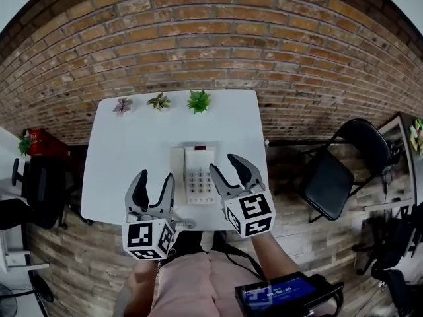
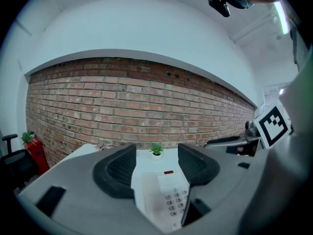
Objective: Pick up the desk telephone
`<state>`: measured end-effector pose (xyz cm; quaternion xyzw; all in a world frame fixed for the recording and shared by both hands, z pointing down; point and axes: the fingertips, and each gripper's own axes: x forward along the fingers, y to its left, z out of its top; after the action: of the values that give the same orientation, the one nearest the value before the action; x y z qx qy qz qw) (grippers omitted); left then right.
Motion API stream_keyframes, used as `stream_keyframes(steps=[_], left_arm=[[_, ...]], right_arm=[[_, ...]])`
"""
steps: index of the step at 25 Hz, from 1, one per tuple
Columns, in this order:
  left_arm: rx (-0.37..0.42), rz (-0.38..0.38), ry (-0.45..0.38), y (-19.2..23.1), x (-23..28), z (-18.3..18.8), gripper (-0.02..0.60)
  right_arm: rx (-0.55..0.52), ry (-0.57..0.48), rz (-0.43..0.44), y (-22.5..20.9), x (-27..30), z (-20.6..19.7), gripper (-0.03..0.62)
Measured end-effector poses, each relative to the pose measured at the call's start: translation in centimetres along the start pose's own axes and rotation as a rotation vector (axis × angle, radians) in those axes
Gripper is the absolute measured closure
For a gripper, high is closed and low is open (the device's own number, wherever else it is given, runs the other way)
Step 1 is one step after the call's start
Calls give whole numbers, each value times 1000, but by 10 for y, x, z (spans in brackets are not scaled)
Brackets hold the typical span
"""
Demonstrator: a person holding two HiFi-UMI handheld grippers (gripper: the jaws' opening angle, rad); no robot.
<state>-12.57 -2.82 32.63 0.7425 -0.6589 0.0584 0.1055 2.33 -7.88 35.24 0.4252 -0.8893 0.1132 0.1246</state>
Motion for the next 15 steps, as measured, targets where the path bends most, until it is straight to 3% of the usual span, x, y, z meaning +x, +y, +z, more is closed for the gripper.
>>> stream_keyframes(steps=[8, 15], left_arm=[[-25, -76, 70, 19, 53, -15, 288], [-61, -185, 219, 17, 89, -62, 244]], right_arm=[[23, 73, -28, -10, 42, -11, 375], [94, 182, -48, -20, 70, -50, 356]])
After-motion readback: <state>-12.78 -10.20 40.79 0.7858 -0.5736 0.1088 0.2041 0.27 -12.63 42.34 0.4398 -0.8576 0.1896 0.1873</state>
